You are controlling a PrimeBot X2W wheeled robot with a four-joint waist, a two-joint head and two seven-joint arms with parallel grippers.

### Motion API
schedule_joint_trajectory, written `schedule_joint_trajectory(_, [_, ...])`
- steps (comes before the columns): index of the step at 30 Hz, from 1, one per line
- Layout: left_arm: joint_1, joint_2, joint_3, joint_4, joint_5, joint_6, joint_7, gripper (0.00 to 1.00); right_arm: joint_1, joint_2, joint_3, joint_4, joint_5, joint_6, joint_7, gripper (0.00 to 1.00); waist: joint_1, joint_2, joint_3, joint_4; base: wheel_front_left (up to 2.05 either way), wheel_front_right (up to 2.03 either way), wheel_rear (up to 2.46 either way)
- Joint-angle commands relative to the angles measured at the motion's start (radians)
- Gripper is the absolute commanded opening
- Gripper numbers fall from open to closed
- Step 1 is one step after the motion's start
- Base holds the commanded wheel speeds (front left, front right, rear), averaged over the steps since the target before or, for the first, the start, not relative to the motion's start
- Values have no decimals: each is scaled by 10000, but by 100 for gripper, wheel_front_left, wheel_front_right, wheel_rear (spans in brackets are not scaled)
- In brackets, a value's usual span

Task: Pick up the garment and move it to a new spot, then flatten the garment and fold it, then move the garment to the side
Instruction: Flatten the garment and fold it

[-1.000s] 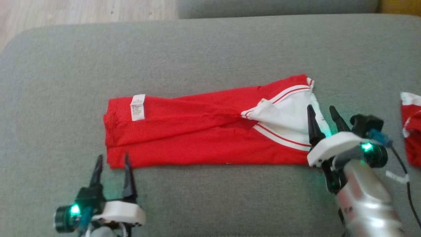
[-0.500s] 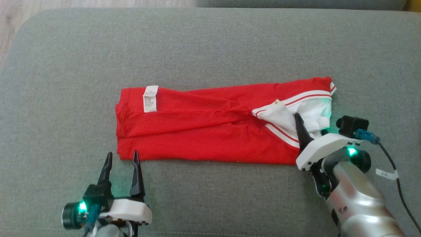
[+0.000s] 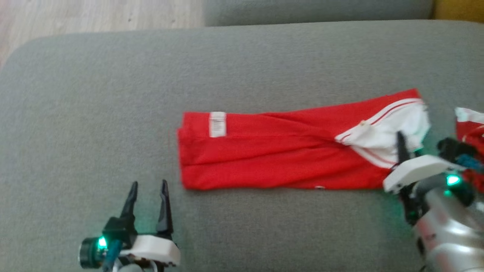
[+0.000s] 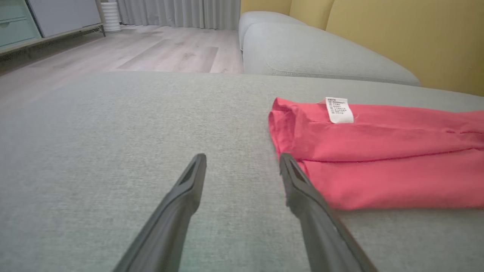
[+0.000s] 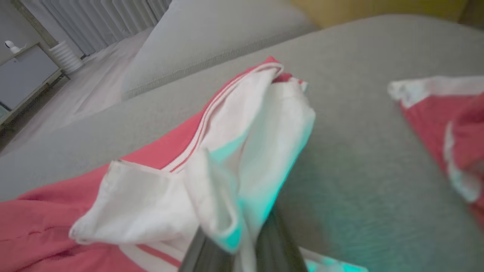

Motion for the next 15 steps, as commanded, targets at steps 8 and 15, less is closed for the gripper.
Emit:
schedule_joint_trajectory(8, [-12, 66, -347, -24, -242, -44, -95, 100, 103, 600, 712, -2297, -582, 33, -146, 0, 0, 0, -310, 138, 0, 0, 0])
schedule_joint_trajectory(15, [4, 66, -663, 159, -235, -35, -95, 100, 182, 1143, 3058, -3667, 397, 33, 323, 0, 0, 0, -246, 1364, 0, 0, 0])
